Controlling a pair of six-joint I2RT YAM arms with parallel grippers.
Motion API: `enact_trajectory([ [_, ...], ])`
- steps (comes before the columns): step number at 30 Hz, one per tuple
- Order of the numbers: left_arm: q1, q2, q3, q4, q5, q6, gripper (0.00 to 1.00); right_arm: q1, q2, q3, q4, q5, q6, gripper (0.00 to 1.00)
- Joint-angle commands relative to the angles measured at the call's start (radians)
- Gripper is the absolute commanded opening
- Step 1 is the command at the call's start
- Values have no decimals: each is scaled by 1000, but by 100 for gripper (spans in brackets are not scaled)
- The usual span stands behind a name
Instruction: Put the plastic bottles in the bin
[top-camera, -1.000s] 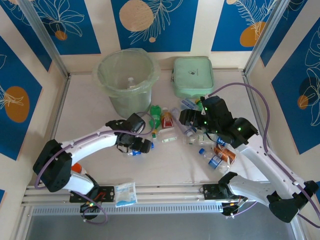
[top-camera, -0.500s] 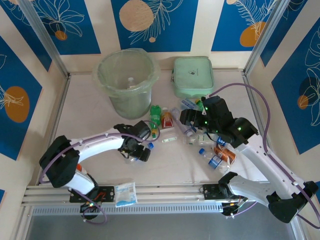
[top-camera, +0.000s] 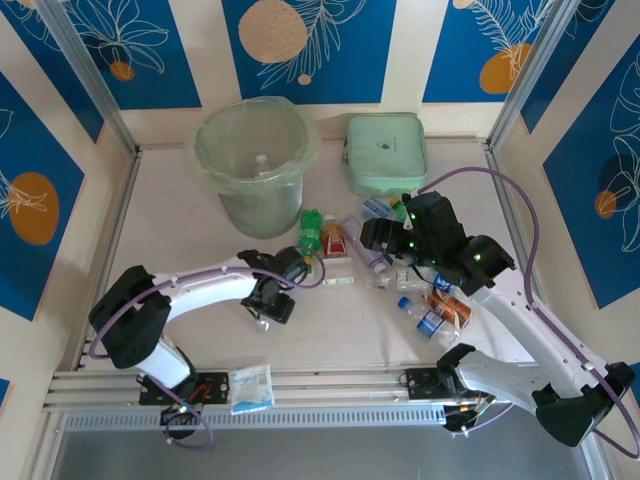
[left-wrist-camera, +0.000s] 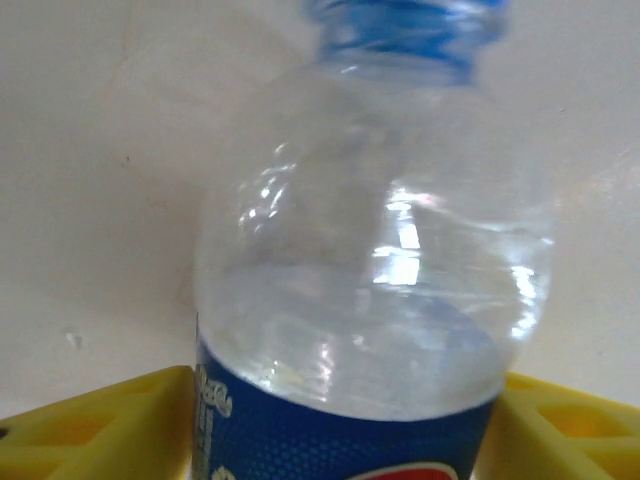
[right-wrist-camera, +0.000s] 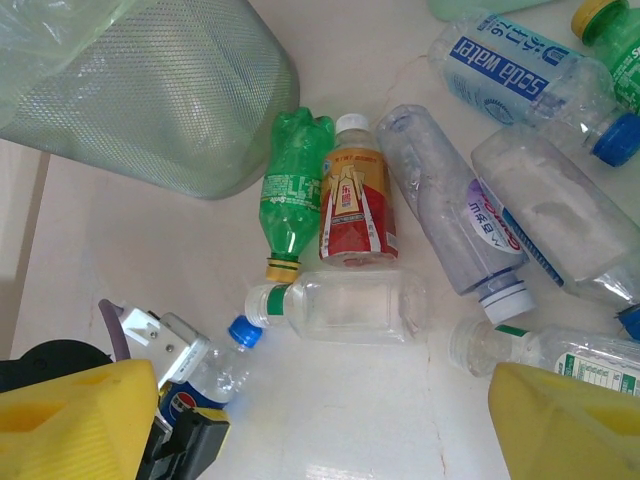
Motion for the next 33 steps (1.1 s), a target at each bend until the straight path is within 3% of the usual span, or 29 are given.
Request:
enact_trajectory([
  [1, -8, -33, 40, -45, -4, -1, 65, -8, -14, -10, 20, -21, -1, 86],
  [11, -16, -195, 268, -233, 2, 20, 58, -18, -39, -10, 8, -9, -3, 86],
  [15, -16, -222, 509, -307, -41, 61, 58, -22, -45, -10, 6, -4, -2, 86],
  [21, 7, -122, 888, -320, -186, 171, 58, -21, -62, -5, 5, -2, 0, 84],
  [25, 95, -41, 1056, -248, -192, 220, 58, -18, -75, -8, -12, 8, 6, 83],
  [33, 341, 140, 1217, -78, -82, 221, 54, 8, -109, -39, -7, 11, 35, 83],
])
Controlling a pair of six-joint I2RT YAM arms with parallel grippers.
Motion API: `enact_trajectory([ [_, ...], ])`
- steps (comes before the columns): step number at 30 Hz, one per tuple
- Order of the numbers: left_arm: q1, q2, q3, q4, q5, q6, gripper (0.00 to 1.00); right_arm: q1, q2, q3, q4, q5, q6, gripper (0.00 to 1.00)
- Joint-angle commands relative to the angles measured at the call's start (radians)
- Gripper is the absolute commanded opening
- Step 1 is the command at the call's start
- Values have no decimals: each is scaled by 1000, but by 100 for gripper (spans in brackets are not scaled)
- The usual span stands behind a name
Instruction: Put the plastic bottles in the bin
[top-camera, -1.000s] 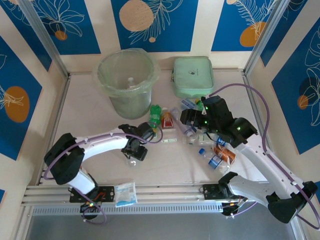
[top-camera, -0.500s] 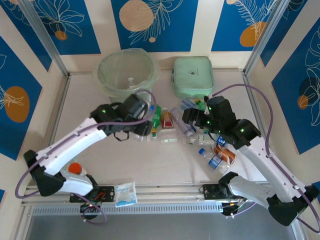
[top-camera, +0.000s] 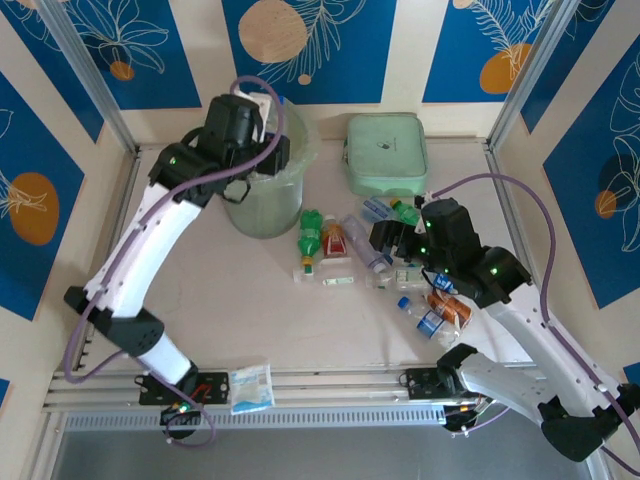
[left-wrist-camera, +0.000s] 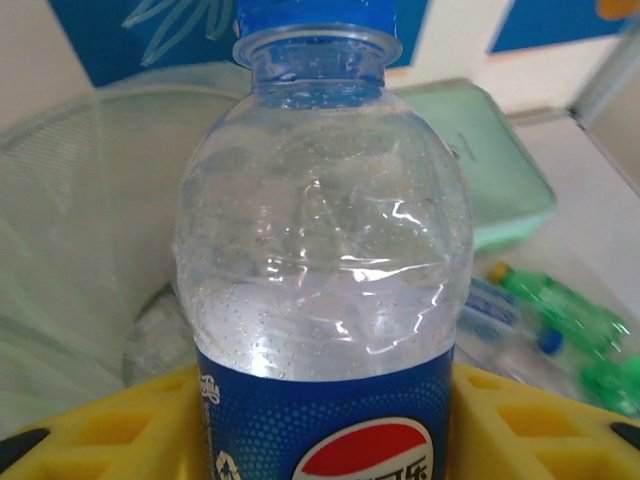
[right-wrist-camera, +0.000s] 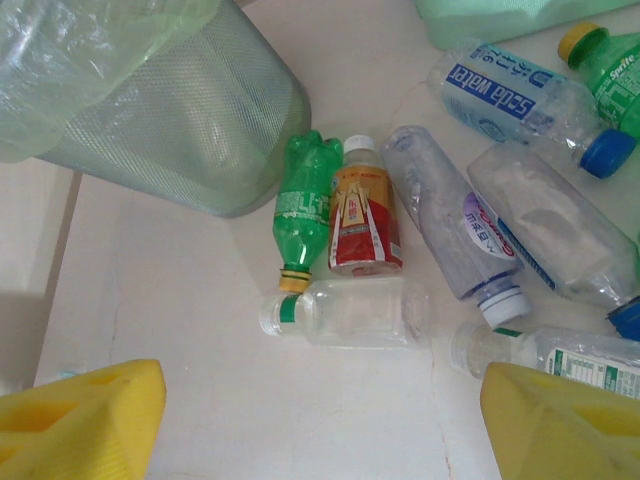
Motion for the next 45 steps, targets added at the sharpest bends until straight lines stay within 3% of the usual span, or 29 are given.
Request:
enact_trajectory([
  [1, 65, 73, 71, 77, 38, 24, 54, 21, -13, -12, -5, 11, 20, 83],
  [10, 168, 201, 97, 141, 59, -3, 56, 45, -24, 5, -55, 50, 31, 83],
  [13, 183, 207, 66, 155, 65, -11, 67, 45, -27, 1, -73, 50, 38, 83],
  [15, 184, 198, 42, 170, 58, -12, 84, 45, -22, 12, -92, 52, 35, 83],
  [18, 185, 179, 19, 189, 59, -12, 95, 47, -12, 29, -111, 54, 24, 84],
  [24, 185, 96, 23, 189, 63, 4, 99, 53, 11, 46, -137, 63, 31, 84],
  [29, 175, -40, -8, 165, 150, -22, 100, 54, 68, 21, -161, 62, 29, 84],
  [32, 145, -144, -120, 155, 198, -22, 99, 54, 127, 7, -158, 46, 28, 84],
  [37, 66, -370, -460, 197, 275, -31, 99, 53, 223, 10, -127, 33, -8, 86],
  [45, -119, -517, -779, 192, 279, -135, 97, -135, 339, -2, -52, -74, -76, 91],
])
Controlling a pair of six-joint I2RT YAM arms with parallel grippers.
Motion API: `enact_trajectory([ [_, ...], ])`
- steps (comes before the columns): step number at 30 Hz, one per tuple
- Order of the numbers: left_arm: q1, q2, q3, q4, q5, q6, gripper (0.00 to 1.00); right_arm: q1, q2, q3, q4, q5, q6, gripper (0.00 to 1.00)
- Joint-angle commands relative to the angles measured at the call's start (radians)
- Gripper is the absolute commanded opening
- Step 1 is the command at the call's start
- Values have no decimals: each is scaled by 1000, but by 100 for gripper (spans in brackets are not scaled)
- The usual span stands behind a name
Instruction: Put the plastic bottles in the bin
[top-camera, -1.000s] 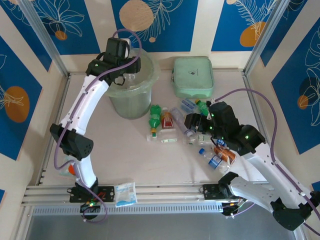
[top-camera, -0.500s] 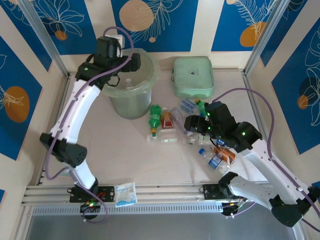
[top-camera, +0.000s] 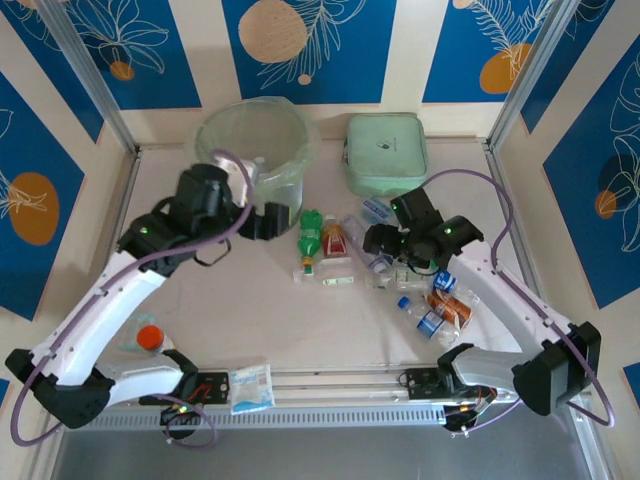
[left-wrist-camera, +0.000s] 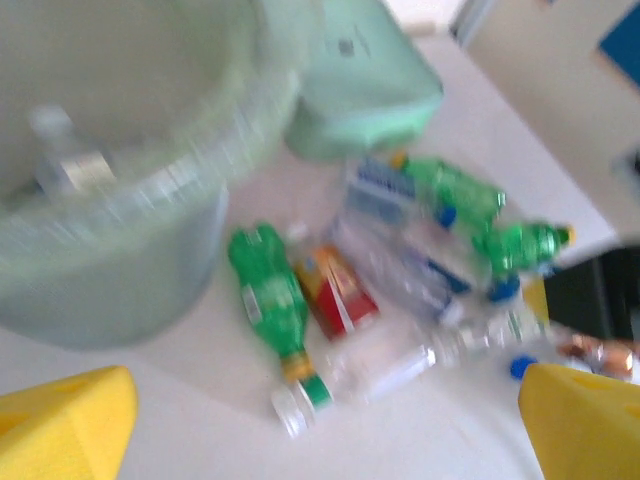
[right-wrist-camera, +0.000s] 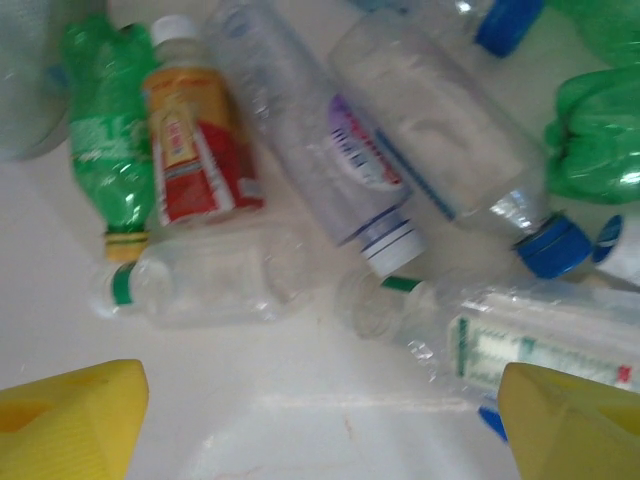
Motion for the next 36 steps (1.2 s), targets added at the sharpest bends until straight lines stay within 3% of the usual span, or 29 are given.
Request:
enact_trajectory([
  [1, -52, -31, -85, 16, 26, -84, 97, -28, 49, -3, 50, -60, -49, 90],
  [10, -71, -7, -174, 65, 22, -208, 91, -22, 311, 97, 93, -44, -101, 71],
  [21, -71, -40, -213, 35, 3, -209, 91, 5, 584, 229, 104, 17, -153, 72],
  [36, -72, -59, -217, 34, 5, -218, 91, 35, 735, 273, 81, 76, -152, 71],
])
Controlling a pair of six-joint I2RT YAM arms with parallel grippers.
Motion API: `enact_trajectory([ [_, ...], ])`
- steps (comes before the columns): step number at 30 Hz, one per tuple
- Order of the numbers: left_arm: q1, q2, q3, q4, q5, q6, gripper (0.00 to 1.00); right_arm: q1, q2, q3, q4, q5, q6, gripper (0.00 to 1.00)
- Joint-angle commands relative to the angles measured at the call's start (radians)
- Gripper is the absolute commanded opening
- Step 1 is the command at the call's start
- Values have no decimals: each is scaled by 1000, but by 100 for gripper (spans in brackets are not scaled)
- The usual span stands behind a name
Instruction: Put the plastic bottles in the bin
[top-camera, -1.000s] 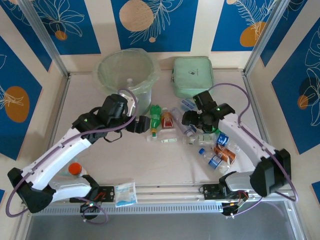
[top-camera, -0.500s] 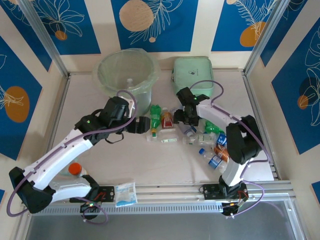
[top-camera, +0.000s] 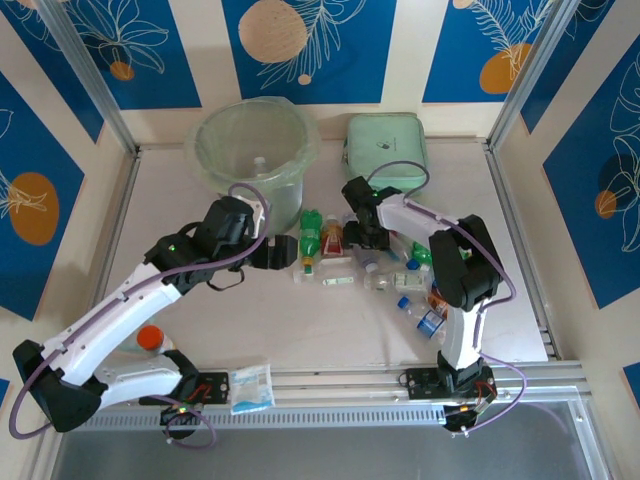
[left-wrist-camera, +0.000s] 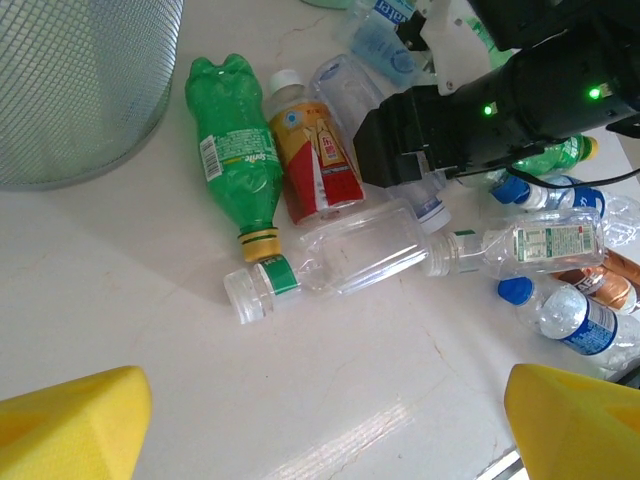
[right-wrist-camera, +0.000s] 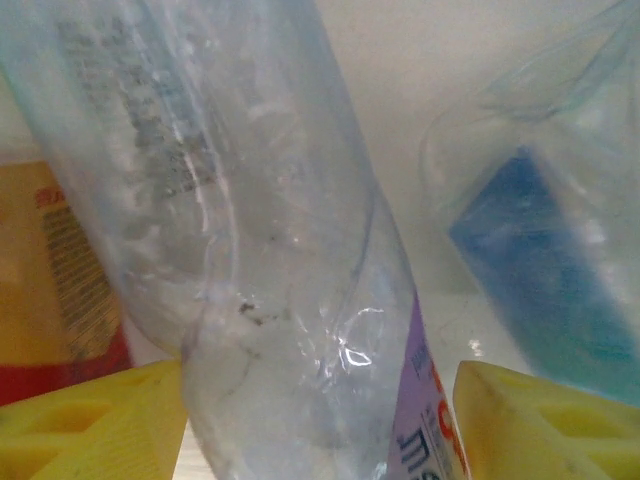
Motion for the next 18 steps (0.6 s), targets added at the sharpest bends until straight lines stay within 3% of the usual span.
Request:
enact_trajectory([
  [1, -5, -21, 1, -4, -1, -10, 91, 8, 38, 13, -28, 22, -5, 71],
  [6, -5, -34, -3, -10, -14, -12, 91, 17, 51, 7, -18, 34, -4, 68],
  [9, -5, -37, -4, -15, -24, -9, 92, 23, 43, 9, -20, 42, -3, 60],
  [18, -4, -44, -6, -16, -41, -12, 92, 77, -78, 27, -65, 100, 7, 52],
])
